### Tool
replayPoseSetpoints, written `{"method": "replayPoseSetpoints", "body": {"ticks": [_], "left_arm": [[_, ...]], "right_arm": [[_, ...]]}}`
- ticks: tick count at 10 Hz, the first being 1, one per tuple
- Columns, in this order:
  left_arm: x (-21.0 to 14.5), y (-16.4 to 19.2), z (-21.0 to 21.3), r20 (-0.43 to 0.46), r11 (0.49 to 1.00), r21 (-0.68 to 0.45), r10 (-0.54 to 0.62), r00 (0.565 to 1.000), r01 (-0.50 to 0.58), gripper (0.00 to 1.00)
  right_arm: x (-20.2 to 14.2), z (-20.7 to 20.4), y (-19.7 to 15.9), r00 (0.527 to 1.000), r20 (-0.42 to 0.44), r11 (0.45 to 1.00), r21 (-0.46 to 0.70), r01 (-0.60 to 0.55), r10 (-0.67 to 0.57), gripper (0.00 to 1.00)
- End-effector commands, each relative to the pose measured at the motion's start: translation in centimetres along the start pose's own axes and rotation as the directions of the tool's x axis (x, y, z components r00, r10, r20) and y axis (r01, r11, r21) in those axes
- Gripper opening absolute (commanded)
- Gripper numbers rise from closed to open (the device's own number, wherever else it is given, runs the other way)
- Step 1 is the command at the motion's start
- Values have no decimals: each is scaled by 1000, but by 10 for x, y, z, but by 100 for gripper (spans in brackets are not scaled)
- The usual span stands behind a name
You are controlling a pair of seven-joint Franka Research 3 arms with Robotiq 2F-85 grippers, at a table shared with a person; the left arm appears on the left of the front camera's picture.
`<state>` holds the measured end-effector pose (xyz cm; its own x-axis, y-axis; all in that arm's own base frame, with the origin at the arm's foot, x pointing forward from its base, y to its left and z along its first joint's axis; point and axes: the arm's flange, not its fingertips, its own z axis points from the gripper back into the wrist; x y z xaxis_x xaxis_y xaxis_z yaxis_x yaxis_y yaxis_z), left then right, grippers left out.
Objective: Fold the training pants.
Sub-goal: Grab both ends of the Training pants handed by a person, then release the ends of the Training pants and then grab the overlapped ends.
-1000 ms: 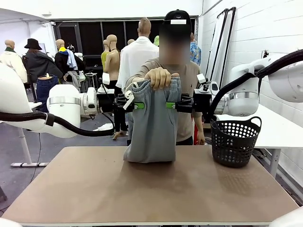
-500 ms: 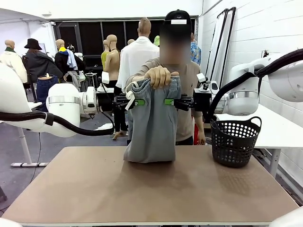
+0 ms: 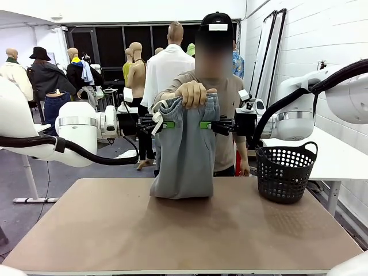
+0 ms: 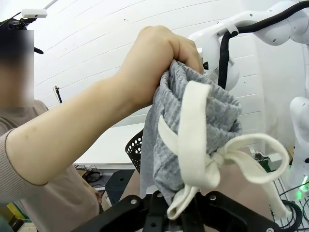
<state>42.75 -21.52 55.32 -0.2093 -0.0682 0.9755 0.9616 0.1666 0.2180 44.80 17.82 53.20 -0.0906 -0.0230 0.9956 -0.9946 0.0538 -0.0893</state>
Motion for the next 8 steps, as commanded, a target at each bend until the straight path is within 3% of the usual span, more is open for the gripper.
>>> {"method": "replayPoseSetpoints", "body": {"ticks": [1, 2, 3, 8], "left_arm": [[0, 2, -5, 8, 999, 37, 0, 1000, 0, 0], [-5, 9, -2, -39, 997, -38, 62, 997, -63, 0], [0, 0, 0, -3, 1000, 4, 0, 1000, 0, 0], [0, 0, 0, -3, 1000, 4, 0, 1000, 0, 0]], "right_arm": [[5, -6, -9, 1000, -21, 1000, -4, 19, -19, 0], [3, -6, -9, 1000, 1, 1000, 24, 15, -15, 0], [-1, 0, -1, 1000, -3, 1000, -3, 1, -1, 0], [-1, 0, -1, 1000, -3, 1000, -3, 1, -1, 0]]}}
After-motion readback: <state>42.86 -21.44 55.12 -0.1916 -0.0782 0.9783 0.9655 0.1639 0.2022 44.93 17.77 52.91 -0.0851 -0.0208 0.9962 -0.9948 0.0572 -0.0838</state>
